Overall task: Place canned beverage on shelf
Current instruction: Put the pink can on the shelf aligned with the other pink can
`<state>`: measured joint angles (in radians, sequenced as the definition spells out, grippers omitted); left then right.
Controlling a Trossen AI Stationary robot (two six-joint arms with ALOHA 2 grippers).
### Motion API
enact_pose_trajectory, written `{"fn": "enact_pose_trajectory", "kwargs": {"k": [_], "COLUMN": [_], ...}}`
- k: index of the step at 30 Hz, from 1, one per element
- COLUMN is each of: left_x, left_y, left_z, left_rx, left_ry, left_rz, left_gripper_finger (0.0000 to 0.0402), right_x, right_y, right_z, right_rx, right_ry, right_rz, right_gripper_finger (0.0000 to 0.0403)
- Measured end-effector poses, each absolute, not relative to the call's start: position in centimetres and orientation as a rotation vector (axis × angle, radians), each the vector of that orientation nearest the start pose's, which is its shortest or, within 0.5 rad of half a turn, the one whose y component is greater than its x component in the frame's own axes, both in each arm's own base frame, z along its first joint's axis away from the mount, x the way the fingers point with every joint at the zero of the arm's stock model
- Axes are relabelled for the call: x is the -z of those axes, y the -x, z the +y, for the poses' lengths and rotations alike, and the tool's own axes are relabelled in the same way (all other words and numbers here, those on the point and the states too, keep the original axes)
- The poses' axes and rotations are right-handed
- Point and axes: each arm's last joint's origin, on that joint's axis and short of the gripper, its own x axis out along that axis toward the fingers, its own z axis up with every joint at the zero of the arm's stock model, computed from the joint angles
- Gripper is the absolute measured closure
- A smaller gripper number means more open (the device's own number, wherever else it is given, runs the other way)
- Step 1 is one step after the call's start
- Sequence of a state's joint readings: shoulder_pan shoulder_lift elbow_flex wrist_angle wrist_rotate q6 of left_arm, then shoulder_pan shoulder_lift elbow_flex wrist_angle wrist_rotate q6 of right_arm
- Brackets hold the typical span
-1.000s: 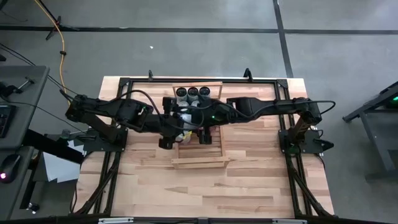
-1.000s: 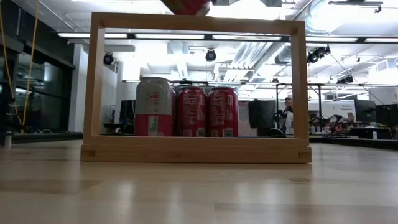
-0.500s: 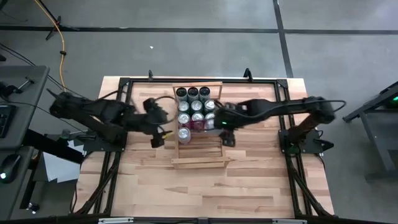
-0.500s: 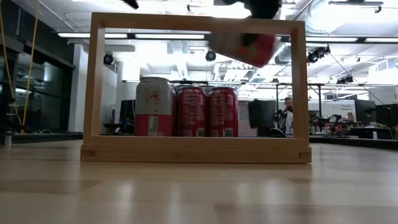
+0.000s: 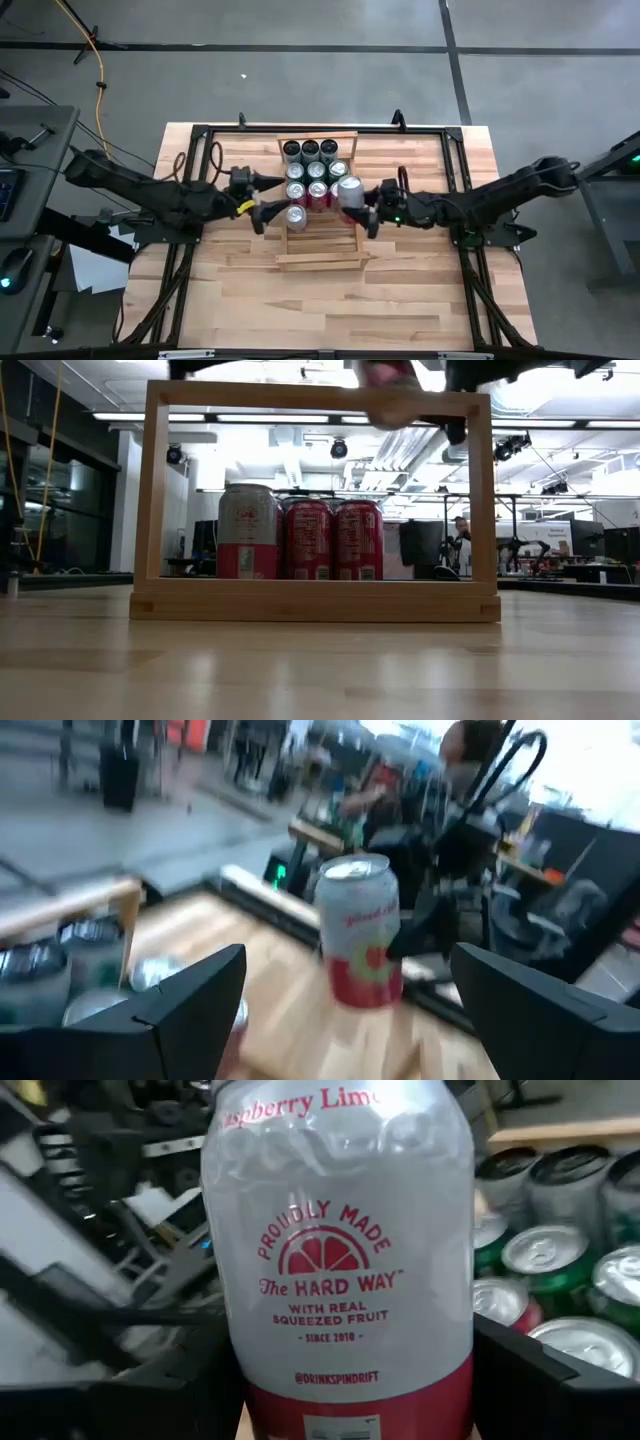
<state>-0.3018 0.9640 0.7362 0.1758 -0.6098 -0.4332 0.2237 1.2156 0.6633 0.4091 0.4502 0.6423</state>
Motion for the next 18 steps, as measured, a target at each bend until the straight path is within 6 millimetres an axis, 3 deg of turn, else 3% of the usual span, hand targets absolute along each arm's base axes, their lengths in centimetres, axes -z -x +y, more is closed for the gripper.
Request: {"fn": "enact_pose_trajectory", "kwargs": {"k": [4,10,18], "left_x": [-31.1,-30.0,-29.6], "left_y": [-22.9,-25.6,-26.7], "left_z": [-4.6,-4.3,-4.4], "left_rx": [-0.298,-0.291,-0.25], "left_ry": [0.341,0.326,0.344], "left_rz": [-0.047,-0.091,-0.142], "left_gripper_finger": [0.0058,0.0058,0.0057], "right_x": [-25.6,-27.5,-28.1], "right_y": [-27.5,-31.1,-34.3], "right_z": [4.6,5.1,5.6], "right_rx": [0.297,0.256,0.227], "right_ry": [-0.514,-0.395,-0.321], "right_rz": [0.043,0.025,0.062], "right_gripper_finger": [0.0126,0.0126,0.0126]}}
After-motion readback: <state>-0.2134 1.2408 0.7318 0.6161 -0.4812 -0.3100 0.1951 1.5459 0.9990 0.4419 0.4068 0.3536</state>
